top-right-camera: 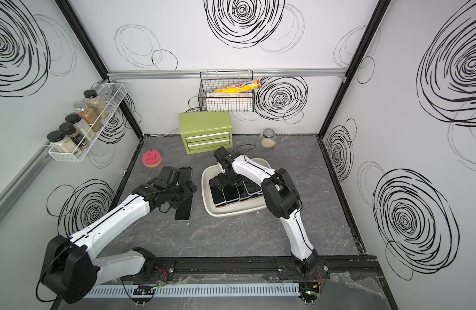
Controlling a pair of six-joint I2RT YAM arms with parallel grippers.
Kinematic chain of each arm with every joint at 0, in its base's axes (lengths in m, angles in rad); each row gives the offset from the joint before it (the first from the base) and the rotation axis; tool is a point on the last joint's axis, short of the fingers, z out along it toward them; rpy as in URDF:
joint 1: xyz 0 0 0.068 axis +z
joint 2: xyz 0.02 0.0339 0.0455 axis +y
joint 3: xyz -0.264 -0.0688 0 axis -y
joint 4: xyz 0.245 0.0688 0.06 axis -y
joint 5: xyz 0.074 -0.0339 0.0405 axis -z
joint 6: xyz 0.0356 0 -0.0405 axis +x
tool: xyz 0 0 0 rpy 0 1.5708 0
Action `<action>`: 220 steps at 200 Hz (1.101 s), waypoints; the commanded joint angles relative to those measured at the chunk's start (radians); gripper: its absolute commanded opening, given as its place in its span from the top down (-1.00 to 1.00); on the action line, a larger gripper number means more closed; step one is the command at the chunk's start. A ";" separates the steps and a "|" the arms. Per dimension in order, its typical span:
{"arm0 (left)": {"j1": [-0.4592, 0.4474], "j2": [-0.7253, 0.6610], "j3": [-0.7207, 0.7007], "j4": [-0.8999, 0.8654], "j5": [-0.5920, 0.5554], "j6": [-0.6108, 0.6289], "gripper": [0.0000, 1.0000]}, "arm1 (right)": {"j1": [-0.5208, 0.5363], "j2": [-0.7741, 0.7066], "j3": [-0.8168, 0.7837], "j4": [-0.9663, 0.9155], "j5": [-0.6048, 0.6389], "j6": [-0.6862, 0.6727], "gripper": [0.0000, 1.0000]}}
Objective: Take the phone out of the storage box
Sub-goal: Pick up the phone from the storage box.
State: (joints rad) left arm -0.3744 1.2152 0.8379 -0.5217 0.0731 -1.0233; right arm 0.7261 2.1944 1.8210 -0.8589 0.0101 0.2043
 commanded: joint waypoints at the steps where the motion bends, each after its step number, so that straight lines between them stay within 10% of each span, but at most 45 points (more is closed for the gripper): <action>1: 0.010 -0.023 -0.016 0.030 0.012 0.014 -0.72 | 0.016 0.028 -0.022 -0.024 -0.004 -0.007 -1.00; 139: 0.017 -0.052 -0.062 0.059 0.022 0.000 -0.72 | 0.067 0.017 -0.069 -0.059 0.061 0.059 -0.99; 220: 0.028 -0.068 -0.080 0.084 0.043 0.008 -0.70 | 0.079 0.032 -0.068 -0.074 0.149 0.107 -0.53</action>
State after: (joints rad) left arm -0.3565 1.1679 0.7712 -0.4744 0.1036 -1.0241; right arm 0.7994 2.1685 1.7607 -0.8280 0.1257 0.2916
